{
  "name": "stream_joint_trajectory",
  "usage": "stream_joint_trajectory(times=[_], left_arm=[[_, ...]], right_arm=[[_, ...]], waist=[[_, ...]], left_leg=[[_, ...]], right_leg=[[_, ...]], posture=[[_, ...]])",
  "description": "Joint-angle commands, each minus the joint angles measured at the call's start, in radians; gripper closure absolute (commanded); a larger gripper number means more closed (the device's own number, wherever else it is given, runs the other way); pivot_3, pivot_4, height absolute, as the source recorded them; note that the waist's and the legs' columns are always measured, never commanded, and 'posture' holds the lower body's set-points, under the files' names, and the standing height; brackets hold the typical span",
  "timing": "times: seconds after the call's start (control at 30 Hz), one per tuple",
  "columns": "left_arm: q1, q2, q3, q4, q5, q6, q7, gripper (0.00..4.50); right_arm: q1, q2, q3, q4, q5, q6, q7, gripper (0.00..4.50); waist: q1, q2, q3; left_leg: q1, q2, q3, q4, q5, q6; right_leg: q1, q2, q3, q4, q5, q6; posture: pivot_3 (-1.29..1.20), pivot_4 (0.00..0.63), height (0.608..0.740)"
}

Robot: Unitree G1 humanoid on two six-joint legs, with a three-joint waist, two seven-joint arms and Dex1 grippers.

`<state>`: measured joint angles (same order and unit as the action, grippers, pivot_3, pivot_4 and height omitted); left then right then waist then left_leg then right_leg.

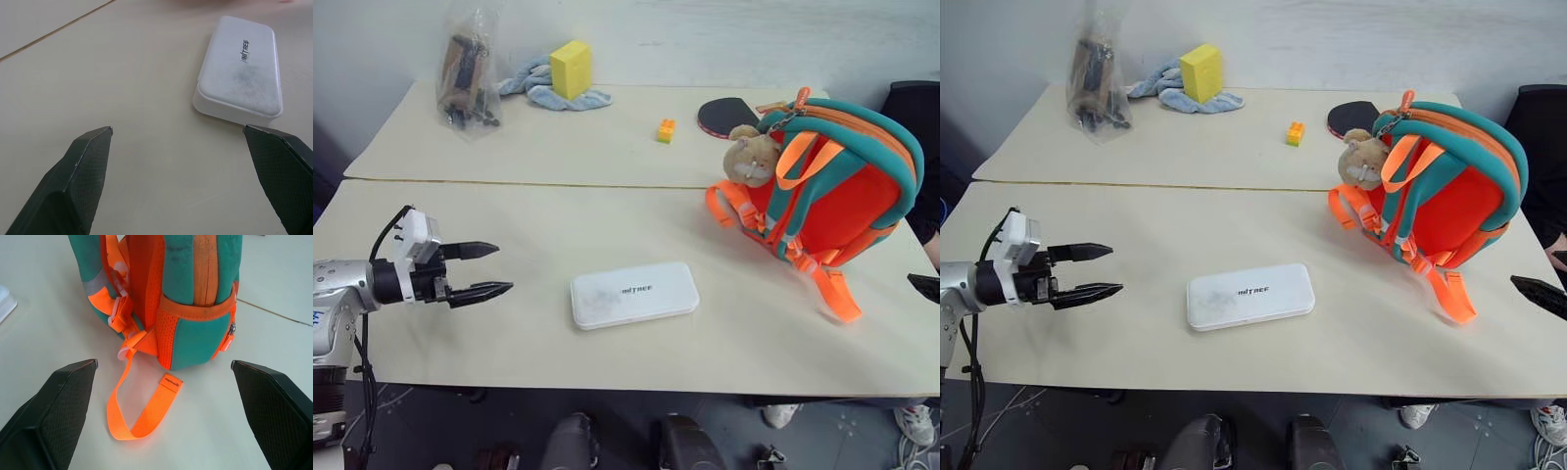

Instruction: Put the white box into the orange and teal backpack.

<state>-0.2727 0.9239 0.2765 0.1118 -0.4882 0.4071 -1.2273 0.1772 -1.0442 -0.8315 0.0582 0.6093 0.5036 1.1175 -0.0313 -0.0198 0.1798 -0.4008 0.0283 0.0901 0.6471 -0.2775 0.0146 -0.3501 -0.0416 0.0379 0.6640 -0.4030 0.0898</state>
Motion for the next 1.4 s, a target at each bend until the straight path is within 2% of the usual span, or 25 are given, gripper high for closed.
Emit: stream_joint_trajectory(times=[0.03, 0.37, 0.57, 0.63, 0.73, 0.77, 0.9, 1.03, 1.07, 1.17, 1.4], left_arm=[[-0.006, 0.015, 0.025, -0.029, -0.008, -0.012, 0.008, 0.02], [-0.017, -0.001, -0.019, 0.0, 0.045, -0.041, 0.062, 0.02], [-0.06, -0.018, -0.066, -0.011, 0.05, -0.036, 0.061, 0.02], [-0.034, -0.01, -0.083, -0.069, 0.033, -0.022, 0.031, 0.0], [0.008, 0.001, -0.115, -0.141, 0.037, -0.011, 0.006, 0.57], [0.017, 0.0, -0.128, -0.152, 0.049, -0.016, 0.005, 0.96], [0.011, -0.02, -0.194, -0.15, 0.108, -0.057, 0.022, 2.07], [-0.034, -0.064, -0.27, -0.101, 0.185, -0.126, 0.051, 3.25], [-0.05, -0.077, -0.284, -0.089, 0.207, -0.139, 0.069, 3.54], [-0.086, -0.102, -0.329, -0.063, 0.257, -0.137, 0.095, 4.41], [-0.107, -0.146, -0.376, -0.065, 0.273, -0.141, 0.085, 4.48]], right_arm=[[0.002, 0.016, -0.016, -0.035, -0.001, -0.005, -0.012, 0.01], [0.018, 0.056, -0.012, -0.069, -0.042, -0.032, -0.055, 0.01], [0.037, 0.076, 0.002, -0.167, -0.025, -0.004, -0.07, 0.01], [0.05, 0.085, 0.032, -0.255, -0.001, 0.021, -0.064, 0.41], [0.049, 0.116, 0.116, -0.386, 0.017, 0.035, -0.088, 1.28], [0.045, 0.129, 0.153, -0.423, 0.014, 0.035, -0.104, 1.76], [-0.011, 0.155, 0.315, -0.513, -0.025, 0.041, -0.172, 3.01], [-0.14, 0.178, 0.541, -0.51, -0.106, 0.027, -0.226, 4.31], [-0.173, 0.184, 0.583, -0.491, -0.135, 0.023, -0.243, 4.5], [-0.255, 0.198, 0.703, -0.416, -0.264, -0.021, -0.3, 4.5], [-0.374, 0.263, 0.847, -0.313, -0.362, -0.05, -0.324, 4.5]], waist=[[0.0, 0.0, 0.0], [0.0, 0.0, 0.0], [0.001, 0.0, 0.0], [-0.001, 0.0, 0.0], [-0.005, 0.0, 0.0], [-0.005, 0.0, 0.0], [-0.002, 0.0, 0.0], [0.0, 0.0, 0.0], [0.0, 0.0, 0.0], [0.002, 0.0, 0.0], [0.002, 0.0, 0.0]], left_leg=[[0.0, 0.0, 0.0, 0.0, 0.0, 0.0], [0.0, 0.0, 0.0, 0.0, 0.0, 0.0], [0.0, 0.0, 0.0, 0.0, 0.0, 0.0], [0.0, 0.0, 0.0, 0.0, 0.0, 0.0], [0.0, 0.0, 0.0, 0.0, 0.001, -0.003], [0.0, 0.001, 0.0, 0.0, 0.001, -0.004], [0.0, 0.0, 0.0, 0.001, 0.001, -0.003], [0.0, 0.0, 0.0, 0.001, 0.001, -0.002], [0.0, 0.0, 0.0, 0.002, 0.001, -0.002], [-0.002, 0.0, 0.0, 0.003, 0.002, -0.005], [-0.005, 0.0, 0.001, 0.005, 0.003, -0.005]], right_leg=[[0.0, 0.0, 0.0, 0.0, 0.0, 0.0], [0.0, 0.0, 0.0, 0.0, 0.0, 0.0], [0.0, 0.0, 0.0, 0.0, 0.0, 0.0], [0.0, 0.0, 0.0, 0.0, 0.0, 0.0], [0.0, 0.001, 0.0, 0.0, 0.0, 0.0], [0.0, 0.001, 0.0, 0.0, 0.0, 0.0], [0.0, 0.001, 0.0, 0.001, 0.0, 0.0], [0.0, 0.0, 0.0, 0.001, 0.0, 0.0], [0.0, 0.0, 0.0, 0.001, 0.0, 0.0], [-0.003, 0.0, 0.0, 0.003, 0.0, 0.0], [-0.007, 0.0, 0.0, 0.008, 0.0, 0.0]], posture=[[0.0, 0.15, 0.74], [0.0, 0.15, 0.74], [0.0, 0.15, 0.74], [0.0, 0.15, 0.74], [0.0, 0.15, 0.74], [0.0, 0.15, 0.74], [0.0, 0.15, 0.74], [0.0, 0.15, 0.74], [0.0, 0.15, 0.74], [0.0, 0.15, 0.74], [0.0, 0.15, 0.74]])
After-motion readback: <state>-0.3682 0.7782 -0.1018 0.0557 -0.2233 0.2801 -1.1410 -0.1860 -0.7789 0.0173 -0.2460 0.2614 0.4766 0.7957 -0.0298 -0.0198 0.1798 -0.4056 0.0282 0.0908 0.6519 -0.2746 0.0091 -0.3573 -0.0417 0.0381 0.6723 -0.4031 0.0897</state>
